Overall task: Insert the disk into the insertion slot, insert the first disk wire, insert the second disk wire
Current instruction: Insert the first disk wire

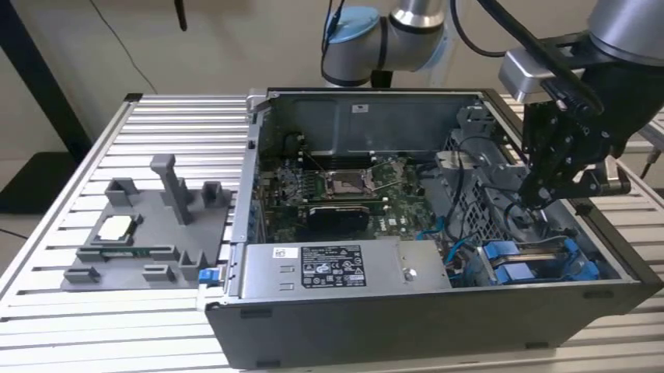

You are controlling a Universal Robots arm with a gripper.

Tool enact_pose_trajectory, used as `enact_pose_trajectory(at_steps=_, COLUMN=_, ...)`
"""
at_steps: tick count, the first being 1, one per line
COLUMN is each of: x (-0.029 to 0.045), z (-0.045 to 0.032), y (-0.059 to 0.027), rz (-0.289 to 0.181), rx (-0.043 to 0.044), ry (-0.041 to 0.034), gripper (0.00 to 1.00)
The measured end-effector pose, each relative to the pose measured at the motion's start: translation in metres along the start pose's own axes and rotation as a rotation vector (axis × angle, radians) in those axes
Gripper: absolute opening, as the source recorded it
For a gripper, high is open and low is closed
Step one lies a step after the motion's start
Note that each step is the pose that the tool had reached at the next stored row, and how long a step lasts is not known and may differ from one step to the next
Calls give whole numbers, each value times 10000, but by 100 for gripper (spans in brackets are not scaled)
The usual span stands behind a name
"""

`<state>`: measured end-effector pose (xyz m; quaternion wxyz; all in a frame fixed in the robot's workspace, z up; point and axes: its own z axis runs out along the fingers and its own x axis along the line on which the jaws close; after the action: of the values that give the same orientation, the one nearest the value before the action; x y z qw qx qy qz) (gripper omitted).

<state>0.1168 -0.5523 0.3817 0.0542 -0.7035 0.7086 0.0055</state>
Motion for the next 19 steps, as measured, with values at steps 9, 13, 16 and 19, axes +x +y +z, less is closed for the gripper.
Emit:
enact_pose_trajectory(at_steps=9, x=1, z=27, y=-130, rz=27, rx=-465, ry=155, gripper=20)
enact_pose_trajectory(at_steps=13, x=1, z=27, y=-130, rz=28, rx=-466, ry=158, gripper=20)
enact_pose_trajectory(at_steps=16, x=1, z=27, y=-130, rz=28, rx=-466, ry=157, gripper=20)
enact_pose_trajectory(at_steps=19, x=4, z=43, y=-150, rz=31, rx=-505, ry=156, gripper=20)
